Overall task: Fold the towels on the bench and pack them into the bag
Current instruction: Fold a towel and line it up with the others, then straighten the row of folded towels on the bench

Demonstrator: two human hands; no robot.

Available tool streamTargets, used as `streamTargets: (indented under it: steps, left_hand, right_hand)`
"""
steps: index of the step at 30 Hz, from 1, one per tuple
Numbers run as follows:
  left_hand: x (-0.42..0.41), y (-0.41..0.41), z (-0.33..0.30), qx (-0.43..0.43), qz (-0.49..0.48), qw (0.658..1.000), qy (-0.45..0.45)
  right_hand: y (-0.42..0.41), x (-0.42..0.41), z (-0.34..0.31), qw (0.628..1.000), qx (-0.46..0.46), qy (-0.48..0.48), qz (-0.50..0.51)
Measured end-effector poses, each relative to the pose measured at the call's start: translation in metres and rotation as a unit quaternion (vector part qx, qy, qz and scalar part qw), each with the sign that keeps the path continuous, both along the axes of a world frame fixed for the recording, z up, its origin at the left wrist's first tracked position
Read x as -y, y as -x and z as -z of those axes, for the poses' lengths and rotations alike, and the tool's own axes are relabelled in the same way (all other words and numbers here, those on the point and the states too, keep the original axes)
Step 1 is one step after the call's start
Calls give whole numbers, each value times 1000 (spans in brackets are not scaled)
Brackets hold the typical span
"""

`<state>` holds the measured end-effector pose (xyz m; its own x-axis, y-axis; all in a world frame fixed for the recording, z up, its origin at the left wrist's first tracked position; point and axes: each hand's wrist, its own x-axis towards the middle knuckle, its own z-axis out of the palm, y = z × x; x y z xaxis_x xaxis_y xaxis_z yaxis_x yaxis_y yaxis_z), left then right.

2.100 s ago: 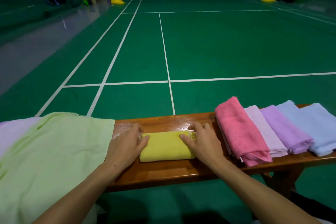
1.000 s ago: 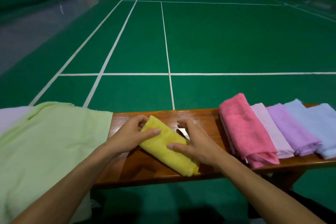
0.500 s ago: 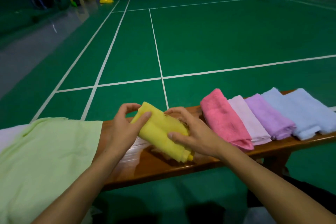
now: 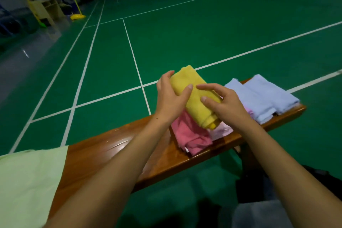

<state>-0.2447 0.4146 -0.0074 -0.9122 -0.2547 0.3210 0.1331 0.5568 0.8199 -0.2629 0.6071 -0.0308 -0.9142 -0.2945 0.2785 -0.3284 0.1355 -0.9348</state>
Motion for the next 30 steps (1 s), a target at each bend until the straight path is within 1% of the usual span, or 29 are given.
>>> streamTargets:
  steps: [1,2,3,4,5,6,7,11,15,18,20,22,24,26,28,30]
  left_hand:
    - [-9,3,9,18,12,999,47]
    - [-16,4,21,47,22,992,114]
    - [-19,4,37,77,28,977,195]
    - [-21,3,53,104,31,955,275]
    - [-22,1,66,123,34,933,337]
    - [-22,0,77,133,36,917,375]
    - [-23,-1,82,137,36,908,395]
    - [-19,5,82,134,37,895,424]
    - [-16,7,72,141,53,903,402]
    - [-8,-2,48,95,64,918,380]
    - [5,-14,27,63,65,924,371]
    - [24,-31,8,26,59,931,358]
    - [53,-52,-8,-28,41,936,348]
    - [88,-79,-20,-67,19,933,353]
    - [128,-110,-27,-71,-4,924,375]
    - [171,-144,-23,-54,-34,924,376]
  right_hand:
    - [7,-7,8,999,6,-29,14]
    - [13,-12,19,996,8,-86,25]
    - [19,-15,31,987,10,-159,34]
    - [22,-16,42,975,16,-218,41]
    - [25,-15,51,967,26,-249,50]
    - [27,-15,58,962,35,-263,60]
    - [30,-14,63,958,36,-276,73]
    - [35,-7,65,940,41,-321,104]
    - [32,-3,57,927,38,-361,98]
    - [30,-4,45,917,29,-388,92]
    - [23,-1,34,909,-5,-404,105]
    - [13,7,20,917,-57,-377,114]
    - [0,23,6,935,-128,-311,109]
    - [-13,47,-3,943,-200,-249,90]
    - [-28,77,-9,946,-239,-212,51]
    - [-44,109,-7,949,-246,-195,-4]
